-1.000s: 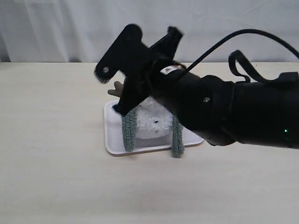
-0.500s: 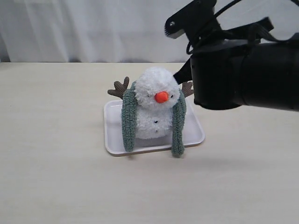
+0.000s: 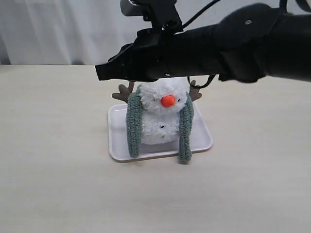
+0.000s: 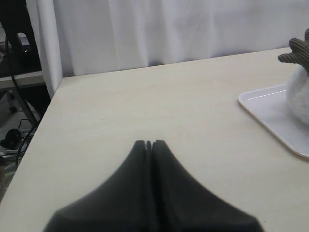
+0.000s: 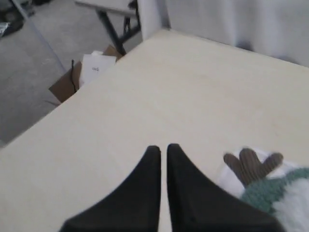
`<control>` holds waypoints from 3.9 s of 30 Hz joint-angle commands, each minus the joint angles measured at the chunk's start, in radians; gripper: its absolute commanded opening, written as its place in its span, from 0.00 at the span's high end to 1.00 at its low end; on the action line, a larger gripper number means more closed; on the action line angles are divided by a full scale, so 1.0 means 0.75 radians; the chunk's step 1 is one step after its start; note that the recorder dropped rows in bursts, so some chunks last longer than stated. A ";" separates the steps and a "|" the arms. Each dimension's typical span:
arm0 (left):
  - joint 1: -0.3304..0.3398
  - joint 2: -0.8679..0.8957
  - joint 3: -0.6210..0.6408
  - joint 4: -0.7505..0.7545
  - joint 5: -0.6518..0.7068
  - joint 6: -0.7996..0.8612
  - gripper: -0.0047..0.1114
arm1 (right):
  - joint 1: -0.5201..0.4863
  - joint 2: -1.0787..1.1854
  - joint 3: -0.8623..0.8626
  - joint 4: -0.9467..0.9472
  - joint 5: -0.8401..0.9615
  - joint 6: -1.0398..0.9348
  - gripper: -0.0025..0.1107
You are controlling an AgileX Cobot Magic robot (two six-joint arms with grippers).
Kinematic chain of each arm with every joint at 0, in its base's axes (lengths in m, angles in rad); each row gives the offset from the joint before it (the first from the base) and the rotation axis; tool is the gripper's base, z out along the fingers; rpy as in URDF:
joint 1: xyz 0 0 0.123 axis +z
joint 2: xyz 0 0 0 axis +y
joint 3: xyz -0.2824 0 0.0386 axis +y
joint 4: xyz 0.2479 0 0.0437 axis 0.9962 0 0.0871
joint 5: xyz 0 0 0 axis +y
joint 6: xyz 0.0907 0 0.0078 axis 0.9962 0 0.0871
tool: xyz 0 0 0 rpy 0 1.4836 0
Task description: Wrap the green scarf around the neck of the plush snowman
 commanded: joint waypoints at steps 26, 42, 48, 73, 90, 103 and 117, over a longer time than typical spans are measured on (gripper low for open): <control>-0.008 -0.003 0.002 -0.004 -0.016 0.000 0.96 | 0.374 0.287 -0.022 -1.997 0.365 2.315 0.41; -0.008 -0.003 0.002 -0.004 -0.016 0.000 0.96 | 0.368 0.515 -0.025 -2.694 0.393 3.011 0.56; -0.008 -0.003 0.002 -0.004 -0.016 0.000 0.96 | 0.343 0.567 -0.025 -2.723 0.356 3.170 0.61; -0.008 -0.003 0.002 -0.004 -0.016 0.000 0.96 | 0.248 0.610 -0.025 -2.918 0.010 3.421 0.51; -0.008 -0.003 0.002 -0.004 -0.016 0.000 0.96 | 0.280 0.520 -0.025 -2.529 0.604 2.474 0.94; -0.008 -0.003 0.002 -0.004 -0.016 0.000 0.96 | 0.282 0.384 0.018 -2.443 0.971 2.161 0.94; -0.008 -0.003 0.002 -0.004 -0.016 0.000 0.96 | 0.282 0.451 0.045 -2.443 0.931 2.161 0.94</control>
